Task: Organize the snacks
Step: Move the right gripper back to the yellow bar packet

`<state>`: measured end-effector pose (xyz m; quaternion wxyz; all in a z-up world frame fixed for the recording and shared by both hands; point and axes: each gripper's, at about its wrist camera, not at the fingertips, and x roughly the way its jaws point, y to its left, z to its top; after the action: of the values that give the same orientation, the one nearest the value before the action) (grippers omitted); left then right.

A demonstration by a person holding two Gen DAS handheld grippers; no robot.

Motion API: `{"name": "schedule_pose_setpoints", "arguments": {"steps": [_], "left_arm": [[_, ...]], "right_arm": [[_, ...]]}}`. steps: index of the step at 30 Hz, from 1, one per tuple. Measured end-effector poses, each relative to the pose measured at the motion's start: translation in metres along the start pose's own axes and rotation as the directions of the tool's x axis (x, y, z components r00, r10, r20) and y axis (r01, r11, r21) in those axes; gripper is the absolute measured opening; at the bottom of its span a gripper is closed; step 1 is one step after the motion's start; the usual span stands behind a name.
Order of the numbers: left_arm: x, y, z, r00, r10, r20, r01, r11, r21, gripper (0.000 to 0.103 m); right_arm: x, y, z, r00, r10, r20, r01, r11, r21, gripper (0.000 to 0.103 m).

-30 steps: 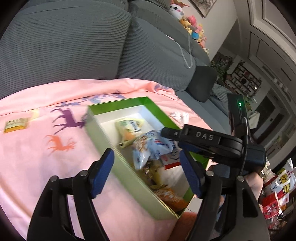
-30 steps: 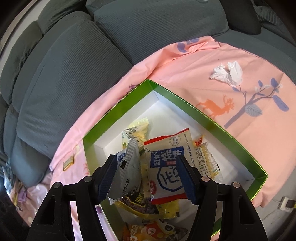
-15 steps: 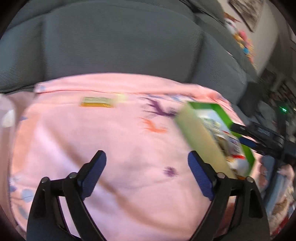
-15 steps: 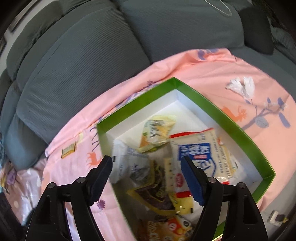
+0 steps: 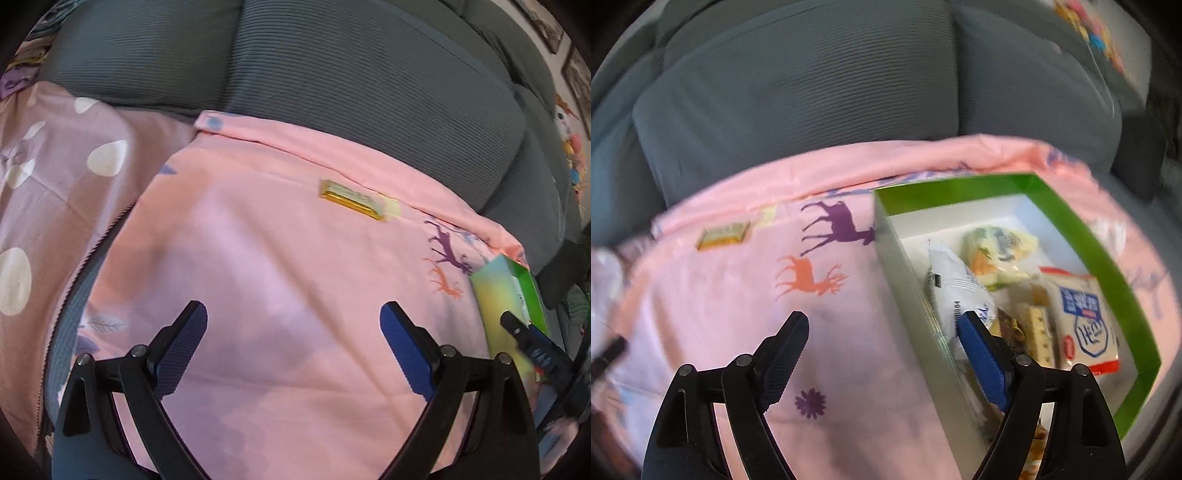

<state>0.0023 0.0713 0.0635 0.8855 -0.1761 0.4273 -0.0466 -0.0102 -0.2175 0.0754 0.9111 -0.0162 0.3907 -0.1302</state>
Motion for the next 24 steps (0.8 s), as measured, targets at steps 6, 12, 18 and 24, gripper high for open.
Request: {"name": "schedule_pose_setpoints", "arguments": {"steps": [6, 12, 18, 24], "left_arm": [[-0.002, 0.004, 0.005, 1.0, 0.021, 0.006, -0.021, 1.0, 0.003, 0.095], [-0.001, 0.011, 0.007, 1.0, 0.013, -0.011, -0.013, 1.0, -0.026, 0.095], [-0.004, 0.019, 0.011, 0.999, 0.039, -0.016, -0.039, 0.999, -0.034, 0.095], [-0.009, 0.032, 0.016, 0.999, 0.044, -0.004, -0.044, 0.997, -0.063, 0.095]], "right_arm": [[0.008, 0.023, -0.005, 0.986, -0.163, 0.045, 0.166, 0.983, -0.076, 0.09], [-0.011, 0.045, 0.006, 0.99, -0.088, 0.111, 0.098, 0.992, -0.084, 0.09], [-0.003, 0.102, 0.024, 0.994, 0.107, 0.03, -0.1, 0.979, -0.176, 0.09], [0.024, 0.159, 0.047, 0.959, 0.256, -0.122, -0.277, 0.941, -0.194, 0.09]]}}
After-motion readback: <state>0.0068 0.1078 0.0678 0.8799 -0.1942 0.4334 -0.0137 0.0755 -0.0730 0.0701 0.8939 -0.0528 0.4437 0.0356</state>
